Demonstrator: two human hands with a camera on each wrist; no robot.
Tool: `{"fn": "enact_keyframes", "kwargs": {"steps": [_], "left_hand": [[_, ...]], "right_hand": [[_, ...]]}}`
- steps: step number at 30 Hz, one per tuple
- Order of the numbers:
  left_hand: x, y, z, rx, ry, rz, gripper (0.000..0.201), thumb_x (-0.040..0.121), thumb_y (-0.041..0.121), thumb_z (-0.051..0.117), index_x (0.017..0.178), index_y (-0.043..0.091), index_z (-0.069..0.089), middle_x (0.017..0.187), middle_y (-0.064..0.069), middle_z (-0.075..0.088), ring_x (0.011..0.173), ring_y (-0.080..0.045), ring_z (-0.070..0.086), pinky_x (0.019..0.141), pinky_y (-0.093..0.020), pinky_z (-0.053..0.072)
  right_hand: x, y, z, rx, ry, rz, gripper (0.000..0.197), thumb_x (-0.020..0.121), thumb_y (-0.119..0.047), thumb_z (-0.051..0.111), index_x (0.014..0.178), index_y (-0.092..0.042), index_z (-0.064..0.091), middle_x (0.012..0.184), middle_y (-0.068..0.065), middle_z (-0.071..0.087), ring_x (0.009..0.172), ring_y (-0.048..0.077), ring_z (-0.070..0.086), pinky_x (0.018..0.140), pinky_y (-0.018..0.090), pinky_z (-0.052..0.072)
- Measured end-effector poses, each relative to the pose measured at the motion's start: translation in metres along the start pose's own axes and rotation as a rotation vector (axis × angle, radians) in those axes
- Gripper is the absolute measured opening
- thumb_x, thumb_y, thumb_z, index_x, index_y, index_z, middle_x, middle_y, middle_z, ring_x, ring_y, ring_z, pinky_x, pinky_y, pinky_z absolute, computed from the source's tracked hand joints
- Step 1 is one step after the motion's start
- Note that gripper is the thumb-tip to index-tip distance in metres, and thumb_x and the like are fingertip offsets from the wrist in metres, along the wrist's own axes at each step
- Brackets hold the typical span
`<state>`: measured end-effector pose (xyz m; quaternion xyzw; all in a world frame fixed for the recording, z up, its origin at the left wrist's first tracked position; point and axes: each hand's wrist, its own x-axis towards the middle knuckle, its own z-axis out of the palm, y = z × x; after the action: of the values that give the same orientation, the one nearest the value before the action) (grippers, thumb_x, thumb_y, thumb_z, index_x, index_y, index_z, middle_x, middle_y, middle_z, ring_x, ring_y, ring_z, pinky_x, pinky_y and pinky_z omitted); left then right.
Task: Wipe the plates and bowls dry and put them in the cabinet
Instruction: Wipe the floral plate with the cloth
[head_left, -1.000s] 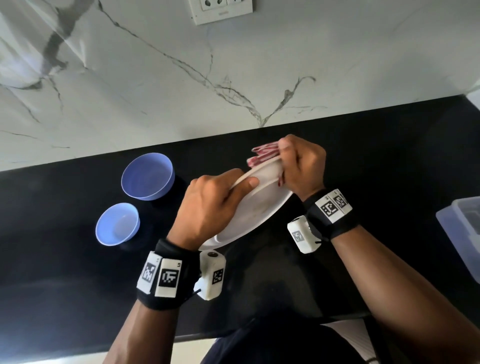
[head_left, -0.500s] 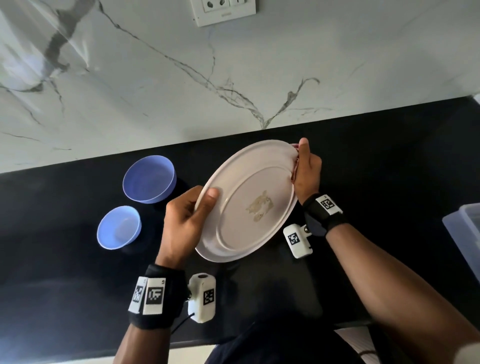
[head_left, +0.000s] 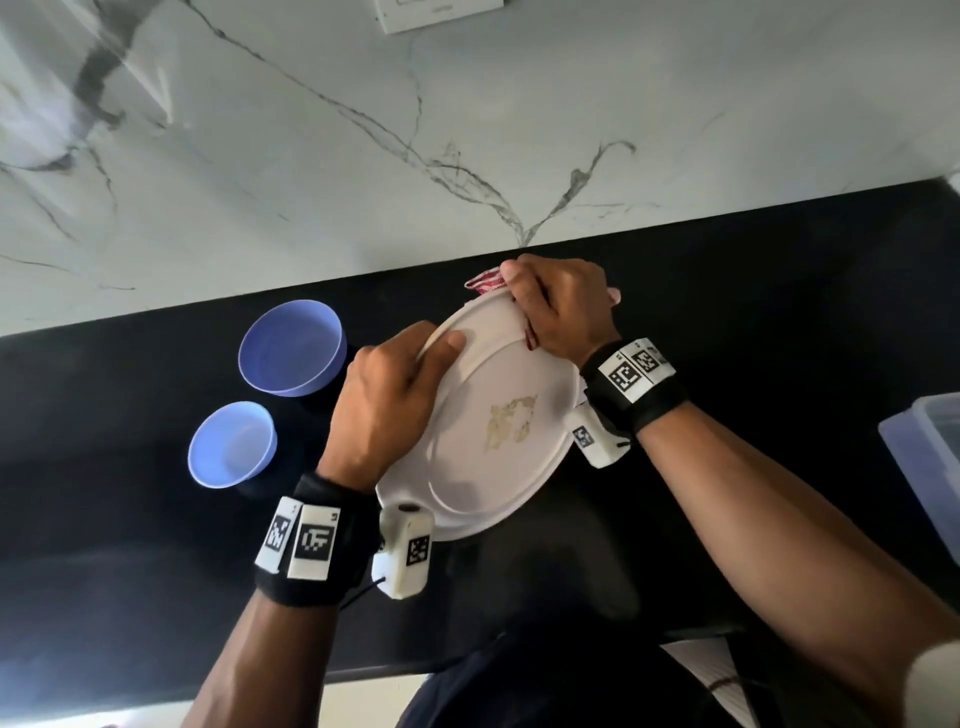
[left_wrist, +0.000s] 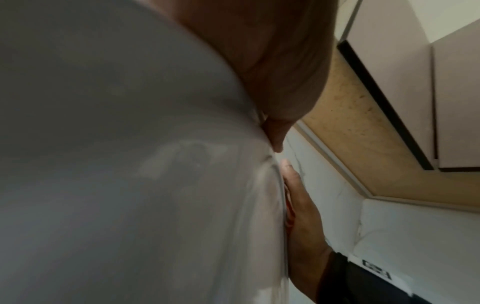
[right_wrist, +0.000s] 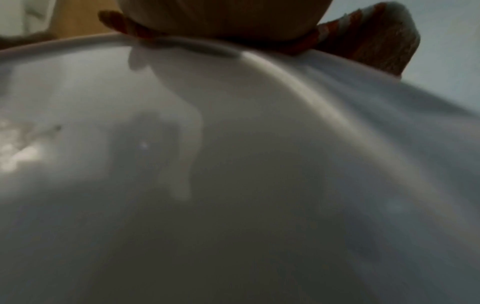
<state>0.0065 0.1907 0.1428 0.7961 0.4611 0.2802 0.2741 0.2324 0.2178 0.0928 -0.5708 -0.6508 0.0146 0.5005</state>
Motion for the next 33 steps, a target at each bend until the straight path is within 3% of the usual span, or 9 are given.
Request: {"fn": "enact_keyframes", "kwargs": {"steps": [3,8,10,13,18,21,24,29,33], "left_hand": [[-0.020,-0.013,0.006,-0.065,0.077,-0.075,0.046,0.103,0.046,0.053,0.066,0.021,0.037,0.059,0.007,0.044,0.057,-0.016,0.035,0.052,-0.026,0.029],[-0.048,-0.023,0.005,-0.153,0.174,-0.153,0.051,0.101,0.046,0.056,0.069,0.007,0.047,0.065,-0.010,0.046,0.058,-0.011,0.034,0.053,-0.032,0.031],[-0.053,-0.024,0.005,-0.188,0.208,-0.174,0.052,0.100,0.046,0.057,0.070,0.005,0.047,0.066,-0.014,0.045,0.059,-0.011,0.034,0.054,-0.037,0.032],[-0.055,-0.025,0.006,-0.228,0.230,-0.215,0.048,0.100,0.048,0.057,0.067,0.014,0.046,0.060,-0.005,0.040,0.058,-0.009,0.031,0.053,-0.030,0.029],[-0.054,-0.036,0.013,-0.331,0.223,-0.294,0.053,0.100,0.048,0.057,0.069,0.011,0.037,0.062,0.007,0.033,0.063,-0.016,0.029,0.058,-0.035,0.027],[-0.056,-0.037,0.015,-0.385,0.245,-0.327,0.056,0.101,0.047,0.057,0.072,0.006,0.033,0.065,0.002,0.032,0.065,-0.017,0.028,0.060,-0.038,0.026],[-0.054,-0.038,0.014,-0.463,0.257,-0.387,0.051,0.101,0.046,0.058,0.072,0.011,0.037,0.068,0.000,0.035,0.067,-0.020,0.030,0.064,-0.040,0.029],[-0.051,-0.030,0.024,-0.668,0.243,-0.468,0.053,0.096,0.051,0.061,0.079,0.003,0.046,0.078,-0.008,0.042,0.074,-0.023,0.034,0.068,-0.041,0.032],[-0.048,-0.025,0.032,-0.791,0.243,-0.483,0.044,0.098,0.049,0.059,0.083,0.008,0.059,0.083,-0.010,0.051,0.079,-0.024,0.040,0.071,-0.038,0.038]], "right_hand": [[-0.020,0.007,0.008,0.082,0.057,0.223,0.053,0.104,-0.056,0.031,0.062,-0.030,0.050,0.054,-0.015,0.046,0.052,0.011,0.048,0.057,0.028,0.036],[-0.070,0.023,0.015,0.327,0.080,0.627,0.046,0.106,-0.049,0.038,0.079,-0.042,0.075,0.063,0.001,0.066,0.065,0.008,0.062,0.066,0.031,0.049],[-0.091,0.023,0.017,0.378,0.092,0.808,0.057,0.107,-0.047,0.041,0.056,-0.030,0.061,0.053,-0.001,0.049,0.053,0.009,0.048,0.060,0.034,0.042],[-0.112,0.026,0.016,0.362,0.049,0.921,0.059,0.106,-0.053,0.039,0.058,-0.021,0.047,0.054,-0.007,0.048,0.054,0.010,0.048,0.061,0.035,0.043],[-0.102,0.041,0.007,0.087,0.090,0.924,0.052,0.103,-0.059,0.036,0.104,-0.023,0.073,0.097,-0.003,0.074,0.095,0.019,0.069,0.089,0.040,0.054],[-0.088,0.040,-0.007,0.094,0.288,0.968,0.053,0.102,-0.059,0.040,0.097,-0.014,0.067,0.089,0.000,0.072,0.086,0.022,0.072,0.077,0.036,0.056],[-0.068,0.023,-0.021,0.233,0.364,0.899,0.041,0.100,-0.058,0.047,0.090,-0.023,0.066,0.082,-0.001,0.072,0.079,0.018,0.073,0.080,0.044,0.061],[-0.051,-0.035,-0.020,0.571,0.175,0.699,0.025,0.102,-0.048,0.051,0.104,-0.031,0.069,0.089,-0.004,0.078,0.082,0.016,0.075,0.076,0.037,0.062],[-0.067,-0.060,0.017,0.500,-0.165,0.233,0.032,0.109,-0.029,0.046,0.122,-0.019,0.073,0.132,-0.002,0.068,0.127,0.011,0.060,0.115,0.038,0.036]]}}
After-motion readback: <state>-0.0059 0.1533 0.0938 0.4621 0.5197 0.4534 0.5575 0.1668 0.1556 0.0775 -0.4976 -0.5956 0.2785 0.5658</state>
